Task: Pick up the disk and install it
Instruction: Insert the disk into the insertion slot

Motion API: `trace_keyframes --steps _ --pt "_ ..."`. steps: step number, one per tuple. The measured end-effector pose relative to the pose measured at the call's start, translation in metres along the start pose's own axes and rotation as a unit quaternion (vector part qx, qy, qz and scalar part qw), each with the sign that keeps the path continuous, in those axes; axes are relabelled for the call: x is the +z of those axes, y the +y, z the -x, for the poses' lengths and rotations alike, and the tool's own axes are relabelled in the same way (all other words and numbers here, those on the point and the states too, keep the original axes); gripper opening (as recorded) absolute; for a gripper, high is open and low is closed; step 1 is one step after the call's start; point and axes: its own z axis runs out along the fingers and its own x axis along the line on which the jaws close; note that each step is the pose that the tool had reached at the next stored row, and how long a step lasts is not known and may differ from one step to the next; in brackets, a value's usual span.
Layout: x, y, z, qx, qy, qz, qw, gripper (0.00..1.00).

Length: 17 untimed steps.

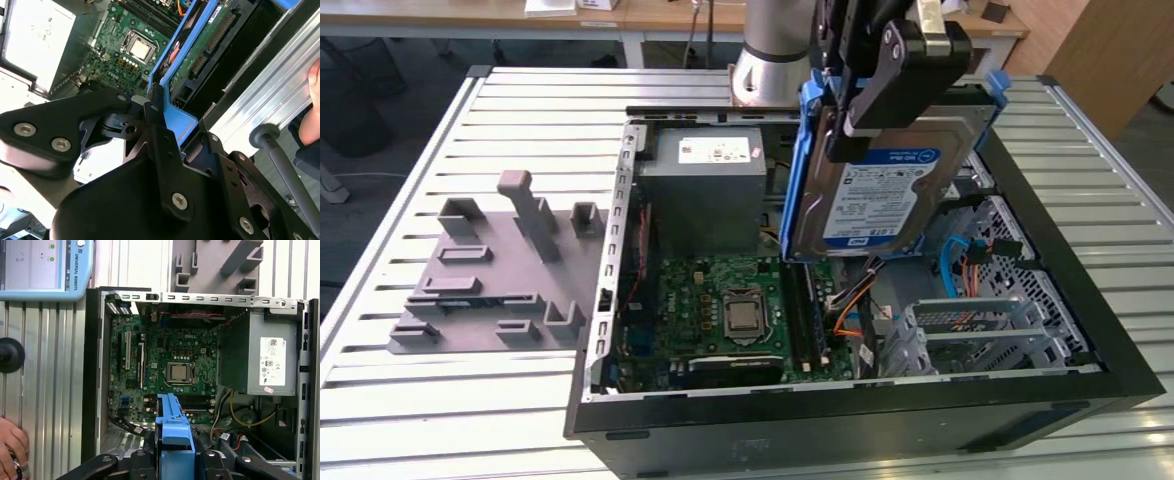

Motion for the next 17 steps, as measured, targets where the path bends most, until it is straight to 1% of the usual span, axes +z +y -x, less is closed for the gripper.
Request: trace_keyframes --steps 5,8,10,15,17 --pt "0.0022 -0.0062 -0.0011 0.000 0.0001 0.0000 1.0000 0.36" --pt "0.0037 -0.0082 -0.0029 0.000 0.0001 0.0000 1.0000 0.36" --pt "0.0047 -0.0085 -0.0063 0.000 0.0001 0.0000 1.0000 0.36" --pt "0.0068 -0.0086 -0.0193 0.000 0.0001 0.0000 1.0000 0.36" --pt "0.0076 -0.0088 -0.0223 0.000 0.0001 0.0000 1.0000 0.36"
